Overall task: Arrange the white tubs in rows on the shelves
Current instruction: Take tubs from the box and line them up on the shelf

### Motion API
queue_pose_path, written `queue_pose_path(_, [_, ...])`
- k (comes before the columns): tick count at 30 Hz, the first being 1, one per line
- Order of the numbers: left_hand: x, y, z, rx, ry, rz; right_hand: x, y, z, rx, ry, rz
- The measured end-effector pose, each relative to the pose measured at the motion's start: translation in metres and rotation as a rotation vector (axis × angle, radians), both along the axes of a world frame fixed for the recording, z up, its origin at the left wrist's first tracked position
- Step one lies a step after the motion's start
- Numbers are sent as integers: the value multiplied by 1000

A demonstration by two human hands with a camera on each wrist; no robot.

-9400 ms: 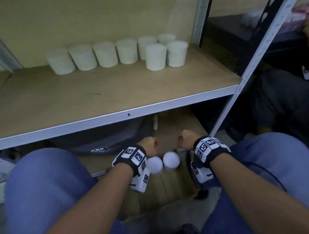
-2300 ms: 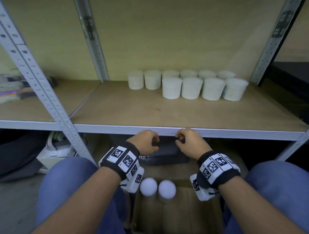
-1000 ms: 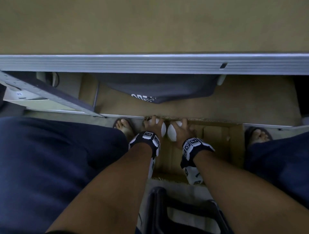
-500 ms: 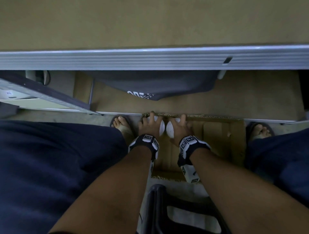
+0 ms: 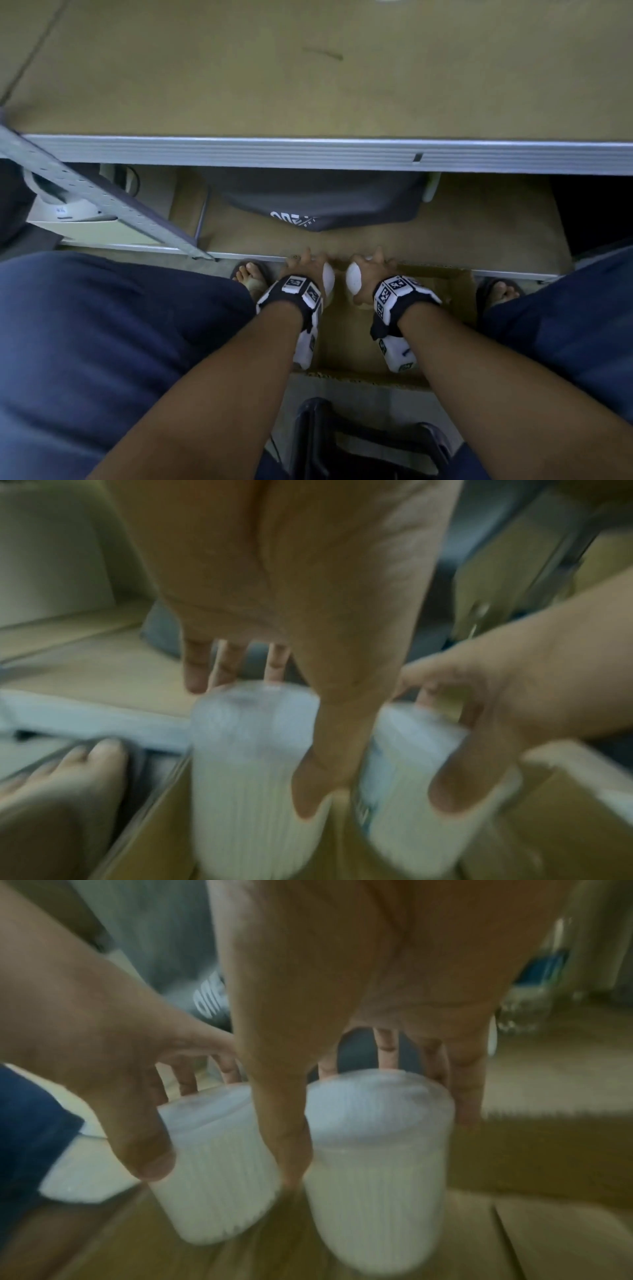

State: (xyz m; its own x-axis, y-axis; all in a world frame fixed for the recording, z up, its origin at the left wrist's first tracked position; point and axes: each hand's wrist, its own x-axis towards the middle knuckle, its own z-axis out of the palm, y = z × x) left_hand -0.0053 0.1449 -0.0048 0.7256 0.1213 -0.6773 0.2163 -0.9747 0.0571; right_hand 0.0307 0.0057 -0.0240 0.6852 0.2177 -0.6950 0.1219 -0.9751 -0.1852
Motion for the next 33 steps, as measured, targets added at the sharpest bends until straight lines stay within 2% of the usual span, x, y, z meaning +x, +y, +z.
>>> queue_pose_path(5, [9, 0, 58, -40, -63, -7, 9, 7, 51, 32, -2, 78])
queue_pose_path(11, [12, -2, 126, -53, -103, -45, 20, -6, 136, 44, -108, 155])
queue_pose_path(22, [-23, -4, 244, -128, -286, -102, -7, -31, 253, 125, -191, 220])
queue_pose_path(26, [-35, 6, 277, -182, -347, -86, -15, -35, 292, 197, -285, 217])
queue_pose_path(33, [-33, 21, 323, -257, -579, -40, -11, -40, 338, 426, -483, 150])
